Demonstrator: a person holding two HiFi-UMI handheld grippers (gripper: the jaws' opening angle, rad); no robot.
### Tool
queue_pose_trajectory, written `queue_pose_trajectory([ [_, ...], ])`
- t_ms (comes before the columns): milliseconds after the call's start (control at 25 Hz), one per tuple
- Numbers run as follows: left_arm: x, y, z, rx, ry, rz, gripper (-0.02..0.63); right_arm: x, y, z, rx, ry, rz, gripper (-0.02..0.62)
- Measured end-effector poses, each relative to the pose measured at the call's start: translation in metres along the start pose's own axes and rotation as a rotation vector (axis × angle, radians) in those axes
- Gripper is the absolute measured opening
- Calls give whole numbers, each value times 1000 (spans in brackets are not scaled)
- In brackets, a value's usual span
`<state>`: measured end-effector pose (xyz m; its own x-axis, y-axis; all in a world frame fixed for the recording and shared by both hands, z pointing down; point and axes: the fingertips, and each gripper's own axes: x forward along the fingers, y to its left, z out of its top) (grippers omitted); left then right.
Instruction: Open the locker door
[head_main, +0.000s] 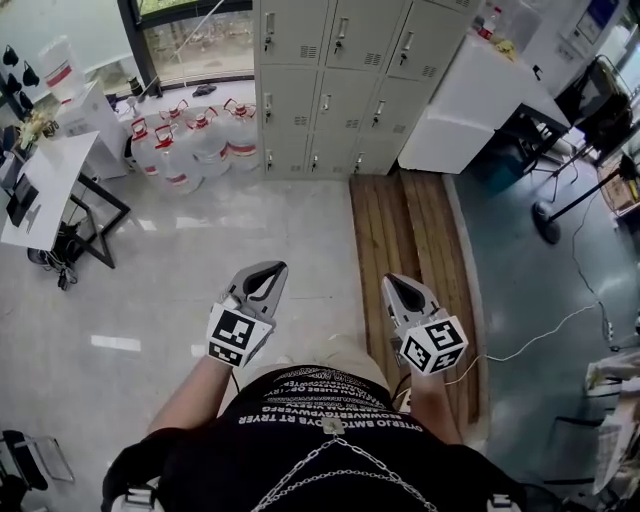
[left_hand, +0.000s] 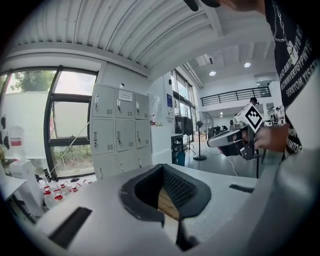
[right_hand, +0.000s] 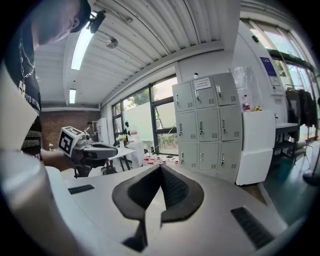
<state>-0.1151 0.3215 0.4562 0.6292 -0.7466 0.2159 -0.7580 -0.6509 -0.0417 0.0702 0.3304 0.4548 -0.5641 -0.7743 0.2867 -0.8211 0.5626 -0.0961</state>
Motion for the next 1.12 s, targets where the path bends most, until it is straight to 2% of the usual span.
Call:
queue_pose_trajectory([
  [160, 29, 12, 2, 4, 12, -5, 5, 20, -26, -1, 23, -1, 5, -3],
  [280, 59, 30, 6, 6, 21, 20, 5, 44, -56, 0, 42, 0, 17, -3],
  [560, 149, 52, 37, 15, 5, 27, 5, 89, -135, 32, 31, -39, 45, -3],
  [640, 175, 54, 49, -3, -13, 16, 5, 98, -160, 38, 36, -37, 44, -3],
  [800, 215, 64, 65, -90, -36, 22, 5, 112, -198, 53, 48, -42, 53, -3],
  [1120, 268, 73, 73, -105, -11, 89, 5, 134, -260, 68, 49, -51, 101, -3],
])
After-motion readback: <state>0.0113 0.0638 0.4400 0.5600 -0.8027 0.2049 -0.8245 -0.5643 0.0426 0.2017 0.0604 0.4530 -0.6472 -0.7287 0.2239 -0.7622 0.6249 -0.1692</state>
